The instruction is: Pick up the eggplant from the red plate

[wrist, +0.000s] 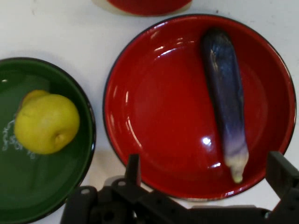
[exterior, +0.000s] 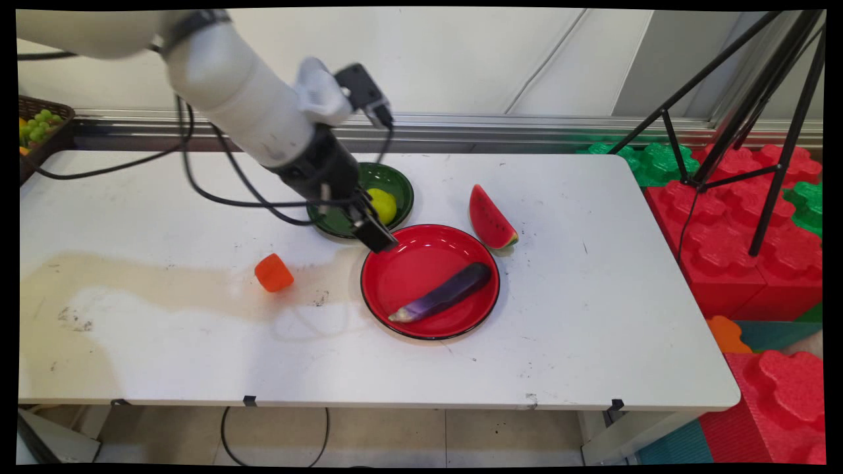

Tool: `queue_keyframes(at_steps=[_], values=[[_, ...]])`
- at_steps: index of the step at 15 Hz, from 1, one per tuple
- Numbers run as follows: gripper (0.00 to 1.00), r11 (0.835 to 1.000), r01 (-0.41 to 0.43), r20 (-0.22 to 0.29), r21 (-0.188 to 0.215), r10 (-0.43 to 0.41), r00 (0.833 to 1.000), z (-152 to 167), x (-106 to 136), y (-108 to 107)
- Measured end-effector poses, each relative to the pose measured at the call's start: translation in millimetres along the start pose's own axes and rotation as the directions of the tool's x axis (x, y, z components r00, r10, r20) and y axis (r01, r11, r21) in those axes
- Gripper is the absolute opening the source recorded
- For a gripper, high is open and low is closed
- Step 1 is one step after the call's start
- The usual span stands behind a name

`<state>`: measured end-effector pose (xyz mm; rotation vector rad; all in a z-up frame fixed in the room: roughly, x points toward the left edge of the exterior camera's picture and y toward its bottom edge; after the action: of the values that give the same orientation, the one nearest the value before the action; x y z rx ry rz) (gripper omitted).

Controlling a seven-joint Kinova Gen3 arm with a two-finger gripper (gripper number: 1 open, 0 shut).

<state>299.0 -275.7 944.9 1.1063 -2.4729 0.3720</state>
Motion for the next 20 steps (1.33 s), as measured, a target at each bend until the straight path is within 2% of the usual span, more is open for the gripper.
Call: queue_keyframes(at_steps=[9, 15, 20], values=[[1.00, 0.999, 0.045, 0.070, -0.028, -0.043, 0.997, 83, 23, 27], [1.00, 0.998, 0.029, 0.087, -0.047, -0.025, 0.996, 128, 26, 35], [1.00, 0.998, 0.012, 0.093, -0.058, -0.006, 0.996, 153, 24, 38]])
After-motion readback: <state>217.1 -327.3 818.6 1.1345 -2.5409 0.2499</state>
